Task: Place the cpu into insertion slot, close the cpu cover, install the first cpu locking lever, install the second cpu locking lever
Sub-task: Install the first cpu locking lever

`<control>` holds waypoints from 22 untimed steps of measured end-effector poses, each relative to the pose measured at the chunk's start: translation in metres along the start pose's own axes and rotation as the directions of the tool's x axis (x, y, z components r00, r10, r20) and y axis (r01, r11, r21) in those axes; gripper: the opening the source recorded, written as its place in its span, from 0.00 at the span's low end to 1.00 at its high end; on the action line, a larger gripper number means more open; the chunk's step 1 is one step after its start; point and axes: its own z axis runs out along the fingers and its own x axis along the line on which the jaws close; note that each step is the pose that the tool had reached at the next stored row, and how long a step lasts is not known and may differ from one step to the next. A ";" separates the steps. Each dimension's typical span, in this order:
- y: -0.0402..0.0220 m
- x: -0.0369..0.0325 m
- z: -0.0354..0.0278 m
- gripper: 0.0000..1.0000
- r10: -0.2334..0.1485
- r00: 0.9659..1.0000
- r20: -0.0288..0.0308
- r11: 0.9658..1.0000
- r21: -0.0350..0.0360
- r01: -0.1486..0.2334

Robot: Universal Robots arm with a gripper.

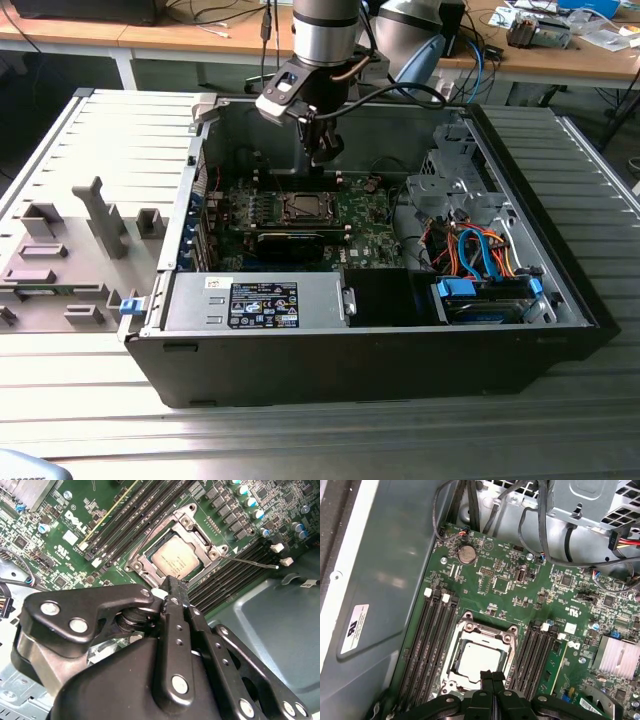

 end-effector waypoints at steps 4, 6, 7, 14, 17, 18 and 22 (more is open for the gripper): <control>0.0000 0.0000 0.0000 0.11 -0.008 1.000 0.000 1.000 0.000 0.008; 0.0000 0.0000 0.0000 0.11 -0.012 1.000 0.000 1.000 -0.001 0.012; 0.0000 0.0000 0.0000 0.11 -0.016 1.000 0.000 1.000 -0.001 0.016; 0.0000 0.0000 0.0000 0.11 -0.033 0.999 0.001 0.999 -0.002 0.033; 0.0000 0.0000 0.0000 0.11 -0.039 0.999 0.001 0.999 -0.002 0.039; 0.0000 0.0000 0.0000 0.11 -0.041 0.999 0.001 0.999 -0.002 0.041; 0.0000 0.0000 0.0000 0.11 -0.049 0.999 0.001 0.999 -0.003 0.049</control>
